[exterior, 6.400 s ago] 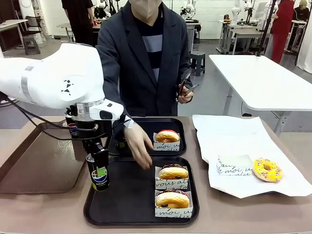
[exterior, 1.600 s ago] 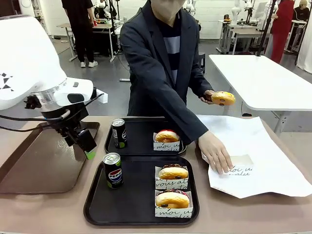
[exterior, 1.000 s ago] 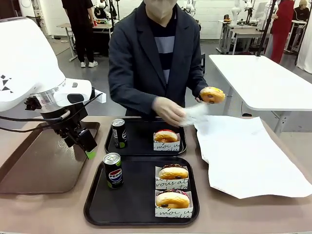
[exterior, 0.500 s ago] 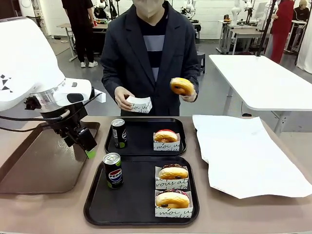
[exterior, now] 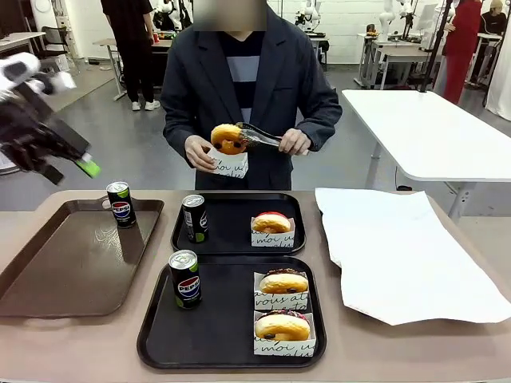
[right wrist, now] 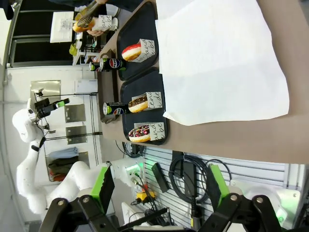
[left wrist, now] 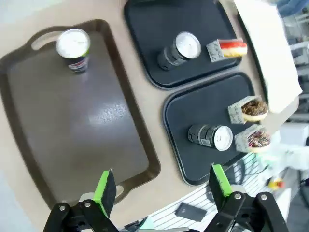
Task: Set up donuts and drinks on trays.
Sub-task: Pick up one Pepsi coke from the Handle tray and place it on the Flat Tray without a Pepsi coke.
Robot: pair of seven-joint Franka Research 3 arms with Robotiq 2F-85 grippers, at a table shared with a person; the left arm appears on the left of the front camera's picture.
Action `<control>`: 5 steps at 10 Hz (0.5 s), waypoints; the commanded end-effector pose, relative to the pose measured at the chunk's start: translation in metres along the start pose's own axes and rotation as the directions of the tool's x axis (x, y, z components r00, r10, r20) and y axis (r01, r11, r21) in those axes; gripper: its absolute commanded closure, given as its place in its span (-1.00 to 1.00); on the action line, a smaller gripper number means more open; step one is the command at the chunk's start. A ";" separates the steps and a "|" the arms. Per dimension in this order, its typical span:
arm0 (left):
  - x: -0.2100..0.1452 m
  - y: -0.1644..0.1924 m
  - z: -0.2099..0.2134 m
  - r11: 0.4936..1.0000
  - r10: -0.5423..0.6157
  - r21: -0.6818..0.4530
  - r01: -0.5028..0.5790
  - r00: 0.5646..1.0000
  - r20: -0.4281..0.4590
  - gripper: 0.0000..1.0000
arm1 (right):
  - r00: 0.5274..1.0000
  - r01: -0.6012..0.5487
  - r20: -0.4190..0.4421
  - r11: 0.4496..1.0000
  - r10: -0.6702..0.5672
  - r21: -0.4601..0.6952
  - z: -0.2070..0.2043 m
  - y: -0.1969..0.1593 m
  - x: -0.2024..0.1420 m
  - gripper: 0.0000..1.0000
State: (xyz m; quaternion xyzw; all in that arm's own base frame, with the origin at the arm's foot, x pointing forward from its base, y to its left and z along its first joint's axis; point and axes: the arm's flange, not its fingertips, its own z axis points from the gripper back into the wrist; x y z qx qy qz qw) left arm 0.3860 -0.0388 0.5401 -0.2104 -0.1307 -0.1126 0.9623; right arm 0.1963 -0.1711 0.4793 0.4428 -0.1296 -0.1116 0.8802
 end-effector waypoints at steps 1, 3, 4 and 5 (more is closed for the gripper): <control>0.002 0.037 0.014 0.976 0.103 -0.197 -0.096 0.994 0.027 -1.00 | 1.000 -0.018 0.003 1.000 0.018 0.021 -0.001 0.000 0.000 -1.00; -0.020 0.082 0.032 0.927 0.132 -0.364 -0.092 0.987 0.087 -1.00 | 1.000 -0.018 0.003 1.000 0.018 0.021 -0.001 0.000 0.000 -1.00; -0.025 0.105 0.036 0.901 0.158 -0.422 -0.103 0.982 0.098 -1.00 | 1.000 -0.018 0.003 1.000 0.018 0.021 -0.001 0.000 0.000 -1.00; -0.036 0.137 0.037 0.856 0.198 -0.504 -0.117 0.974 0.111 -1.00 | 1.000 -0.018 0.003 1.000 0.018 0.021 -0.001 0.000 0.000 -1.00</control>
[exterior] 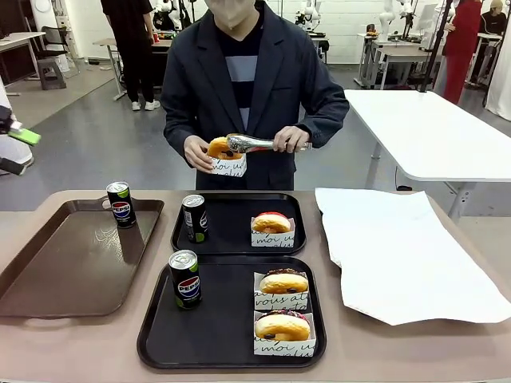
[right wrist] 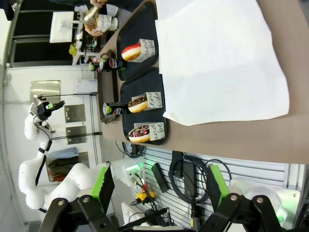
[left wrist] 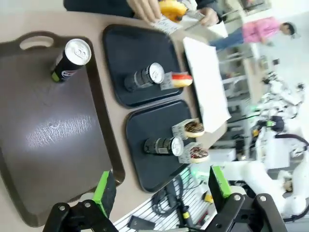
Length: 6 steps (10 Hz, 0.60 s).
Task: Set up donuts and drinks on trays.
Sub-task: Pick up one Pepsi coke from the Handle tray and place it on the Flat Tray without a Pepsi coke.
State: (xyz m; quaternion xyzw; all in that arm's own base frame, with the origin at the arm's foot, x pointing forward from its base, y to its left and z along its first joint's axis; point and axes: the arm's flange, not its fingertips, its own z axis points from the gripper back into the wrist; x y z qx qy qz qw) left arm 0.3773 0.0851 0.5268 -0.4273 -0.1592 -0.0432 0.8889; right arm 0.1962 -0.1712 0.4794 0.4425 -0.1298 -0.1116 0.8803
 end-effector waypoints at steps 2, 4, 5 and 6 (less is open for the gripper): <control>-0.010 0.072 0.026 0.985 0.103 -0.138 -0.101 0.995 0.008 -1.00 | 1.000 -0.017 0.002 1.000 0.017 0.021 -0.001 0.000 0.001 -1.00; -0.016 0.110 0.037 0.959 0.198 -0.207 -0.194 0.980 -0.002 -1.00 | 1.000 -0.017 0.002 1.000 0.017 0.021 -0.001 0.000 0.001 -1.00; -0.015 0.122 0.041 0.948 0.240 -0.213 -0.237 0.971 -0.010 -1.00 | 1.000 -0.017 0.002 1.000 0.017 0.021 -0.001 0.000 0.001 -1.00; -0.017 0.130 0.044 0.941 0.268 -0.216 -0.262 0.964 -0.006 -1.00 | 1.000 -0.017 0.002 1.000 0.017 0.021 -0.001 0.000 0.001 -1.00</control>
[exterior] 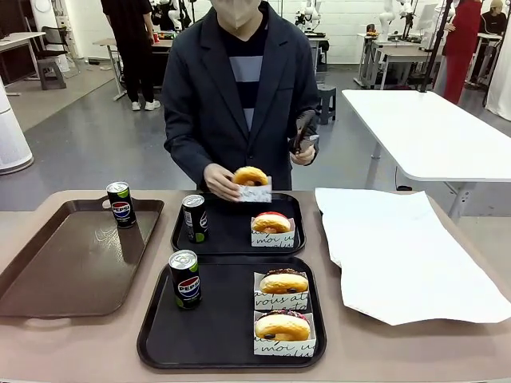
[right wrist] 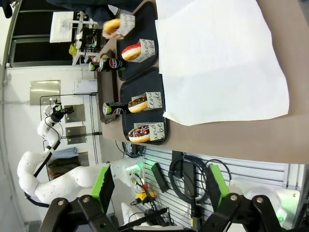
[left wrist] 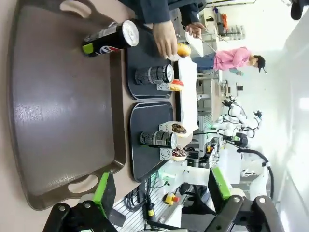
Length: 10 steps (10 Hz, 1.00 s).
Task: Set up donuts and drinks on trays.
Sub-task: Pick up one Pepsi coke from the Handle tray and place it on the Flat Tray without a Pepsi coke.
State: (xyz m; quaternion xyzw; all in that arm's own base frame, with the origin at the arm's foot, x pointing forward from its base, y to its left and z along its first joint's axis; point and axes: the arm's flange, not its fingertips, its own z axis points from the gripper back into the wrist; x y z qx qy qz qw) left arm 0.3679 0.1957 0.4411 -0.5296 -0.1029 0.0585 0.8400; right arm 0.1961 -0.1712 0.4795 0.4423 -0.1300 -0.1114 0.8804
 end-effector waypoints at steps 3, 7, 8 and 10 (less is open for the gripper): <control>0.004 0.011 0.020 0.999 0.026 -0.043 -0.025 0.999 0.035 -1.00 | 1.000 -0.017 0.002 1.000 0.017 0.022 -0.001 0.000 0.001 -1.00; 0.002 0.015 0.019 0.998 0.052 -0.030 -0.052 0.998 0.030 -1.00 | 1.000 -0.017 0.002 1.000 0.017 0.022 -0.001 0.000 0.001 -1.00; 0.002 0.015 0.019 0.998 0.052 -0.030 -0.052 0.998 0.030 -1.00 | 1.000 -0.017 0.002 1.000 0.017 0.022 -0.001 0.000 0.001 -1.00; 0.002 0.015 0.019 0.998 0.052 -0.030 -0.052 0.998 0.030 -1.00 | 1.000 -0.017 0.002 1.000 0.017 0.022 -0.001 0.000 0.001 -1.00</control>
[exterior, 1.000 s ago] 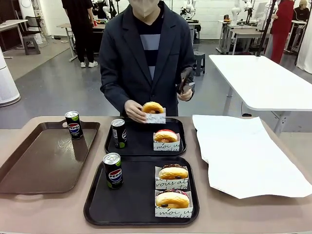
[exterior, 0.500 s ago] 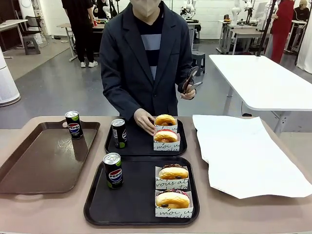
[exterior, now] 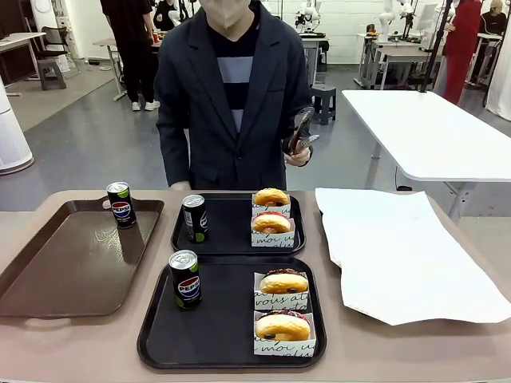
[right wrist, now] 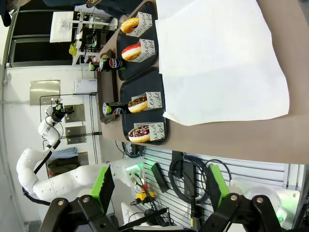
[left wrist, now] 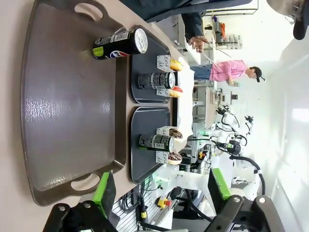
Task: Set up donuts and drinks on trays.
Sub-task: Pick up one Pepsi coke from the Handle tray and place it on the Flat Tray without a Pepsi coke.
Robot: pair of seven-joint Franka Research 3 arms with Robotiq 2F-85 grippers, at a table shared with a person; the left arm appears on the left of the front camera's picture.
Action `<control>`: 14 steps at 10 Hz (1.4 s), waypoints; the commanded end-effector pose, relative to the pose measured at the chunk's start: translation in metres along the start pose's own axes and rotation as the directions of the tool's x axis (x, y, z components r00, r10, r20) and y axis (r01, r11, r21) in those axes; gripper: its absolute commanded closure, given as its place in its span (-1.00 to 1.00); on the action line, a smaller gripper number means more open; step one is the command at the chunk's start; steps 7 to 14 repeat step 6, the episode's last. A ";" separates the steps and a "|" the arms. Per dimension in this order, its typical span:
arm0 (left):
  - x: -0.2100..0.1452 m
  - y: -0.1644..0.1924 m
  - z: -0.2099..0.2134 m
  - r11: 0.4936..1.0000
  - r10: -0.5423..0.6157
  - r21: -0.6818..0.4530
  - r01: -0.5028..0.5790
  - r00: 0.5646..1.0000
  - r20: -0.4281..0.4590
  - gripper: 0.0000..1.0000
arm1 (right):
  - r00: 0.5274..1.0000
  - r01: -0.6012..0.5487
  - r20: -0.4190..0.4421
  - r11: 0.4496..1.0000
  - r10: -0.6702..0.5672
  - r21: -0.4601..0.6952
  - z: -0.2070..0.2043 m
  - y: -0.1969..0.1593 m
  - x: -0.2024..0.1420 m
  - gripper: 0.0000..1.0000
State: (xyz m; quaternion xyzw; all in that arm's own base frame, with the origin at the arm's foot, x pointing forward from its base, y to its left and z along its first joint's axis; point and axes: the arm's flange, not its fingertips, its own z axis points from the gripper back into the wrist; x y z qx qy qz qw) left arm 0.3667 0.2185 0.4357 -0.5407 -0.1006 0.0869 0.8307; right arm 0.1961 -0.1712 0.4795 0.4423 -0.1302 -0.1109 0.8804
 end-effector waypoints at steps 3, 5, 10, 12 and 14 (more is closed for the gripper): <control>-0.001 0.001 0.001 1.000 -0.001 -0.007 0.001 1.000 0.003 -1.00 | 1.000 -0.016 0.002 1.000 0.016 0.022 -0.001 0.000 0.001 -1.00; -0.001 0.001 0.001 1.000 -0.001 -0.007 0.001 1.000 0.003 -1.00 | 1.000 -0.016 0.002 1.000 0.016 0.022 -0.001 0.000 0.001 -1.00; -0.001 0.001 0.001 1.000 -0.001 -0.007 0.001 1.000 0.003 -1.00 | 1.000 -0.016 0.002 1.000 0.016 0.022 -0.001 0.000 0.001 -1.00; -0.001 0.001 0.001 1.000 -0.001 -0.007 0.001 1.000 0.003 -1.00 | 1.000 -0.016 0.002 1.000 0.016 0.022 -0.001 0.000 0.001 -1.00; -0.001 0.001 0.001 1.000 -0.001 -0.007 0.001 1.000 0.003 -1.00 | 1.000 -0.016 0.002 1.000 0.016 0.022 -0.001 0.000 0.001 -1.00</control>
